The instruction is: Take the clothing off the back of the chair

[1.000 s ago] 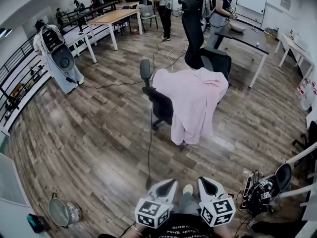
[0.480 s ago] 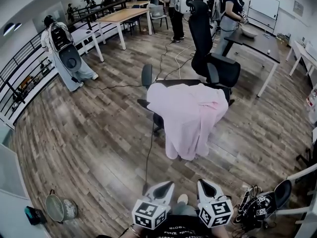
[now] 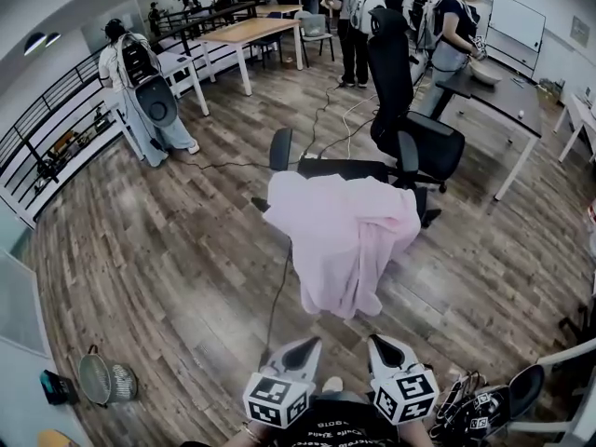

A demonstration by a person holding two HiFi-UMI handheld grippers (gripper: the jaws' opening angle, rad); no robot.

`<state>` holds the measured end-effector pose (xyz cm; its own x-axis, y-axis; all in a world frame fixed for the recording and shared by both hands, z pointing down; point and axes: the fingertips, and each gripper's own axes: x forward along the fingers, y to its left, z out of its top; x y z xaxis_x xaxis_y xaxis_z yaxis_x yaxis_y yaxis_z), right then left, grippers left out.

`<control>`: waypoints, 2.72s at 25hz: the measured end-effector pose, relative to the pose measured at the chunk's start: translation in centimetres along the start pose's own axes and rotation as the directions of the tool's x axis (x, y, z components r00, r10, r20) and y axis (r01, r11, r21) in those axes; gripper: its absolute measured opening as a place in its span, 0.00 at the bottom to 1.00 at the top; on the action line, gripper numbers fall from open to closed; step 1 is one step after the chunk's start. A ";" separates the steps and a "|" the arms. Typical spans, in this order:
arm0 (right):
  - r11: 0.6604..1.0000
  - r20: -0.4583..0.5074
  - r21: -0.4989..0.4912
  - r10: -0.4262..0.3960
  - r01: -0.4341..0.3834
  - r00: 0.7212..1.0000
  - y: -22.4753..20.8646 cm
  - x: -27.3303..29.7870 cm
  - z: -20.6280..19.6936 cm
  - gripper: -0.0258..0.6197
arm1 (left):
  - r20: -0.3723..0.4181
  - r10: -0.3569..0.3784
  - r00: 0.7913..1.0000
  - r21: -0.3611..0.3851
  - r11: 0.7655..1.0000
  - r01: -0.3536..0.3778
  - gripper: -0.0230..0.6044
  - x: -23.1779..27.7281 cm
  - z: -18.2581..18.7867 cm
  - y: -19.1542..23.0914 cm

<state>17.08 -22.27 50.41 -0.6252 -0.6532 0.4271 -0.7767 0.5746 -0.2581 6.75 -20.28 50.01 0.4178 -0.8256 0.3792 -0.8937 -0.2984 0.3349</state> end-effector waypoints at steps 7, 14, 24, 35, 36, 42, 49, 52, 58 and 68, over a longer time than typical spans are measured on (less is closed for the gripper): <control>0.999 0.013 0.001 0.044 -0.044 0.999 -0.5 0.8 1.0 0.05 | 0.007 0.014 1.000 0.008 1.000 -0.014 0.05 1.3 0.6 -0.6; 0.997 0.011 0.008 0.075 -0.075 0.997 -0.4 0.9 1.3 0.05 | 0.016 0.018 1.000 0.016 1.000 -0.019 0.05 1.6 1.3 -1.4; 0.999 0.055 0.000 0.033 -0.033 0.998 -1.3 1.6 3.1 0.05 | 0.042 0.028 0.999 0.006 1.000 -0.028 0.05 2.2 2.6 0.3; 0.994 0.215 -0.110 0.015 0.009 0.977 -0.3 2.4 11.3 0.05 | 0.162 0.021 0.987 0.041 0.999 -0.028 0.05 2.2 10.0 5.6; 0.991 0.250 -0.128 0.002 0.031 0.968 -0.2 2.0 12.4 0.05 | 0.170 0.026 0.985 0.049 0.998 -0.035 0.05 2.2 10.7 6.1; 0.984 0.390 -0.158 -0.019 0.087 0.921 0.6 0.7 18.7 0.05 | 0.223 0.038 0.974 0.012 0.999 -0.042 0.05 2.2 14.7 8.7; 0.955 0.512 -0.240 -0.026 0.172 0.858 -1.8 -0.2 25.4 0.05 | 0.234 0.101 0.967 -0.057 0.994 -0.089 0.05 3.0 16.2 13.3; 0.965 0.497 -0.223 -0.006 0.135 0.868 -2.4 0.6 27.8 0.05 | 0.223 0.094 0.970 -0.049 0.995 -0.085 0.05 3.8 16.9 14.2; 0.969 0.460 -0.221 0.002 0.113 0.888 -3.8 2.8 30.5 0.12 | 0.162 0.099 0.982 -0.054 0.994 -0.091 0.05 5.8 16.1 17.5; 0.971 0.245 -0.236 0.033 0.027 0.969 -5.9 10.5 34.6 0.34 | 0.120 0.088 0.989 -0.166 0.984 -0.067 0.05 8.9 17.5 24.2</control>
<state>12.45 -49.60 26.42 -0.6501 -0.7349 0.1929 -0.7530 0.6571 -0.0346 -14.05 -43.22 46.44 0.3151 -0.9001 0.3009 -0.8803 -0.1587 0.4470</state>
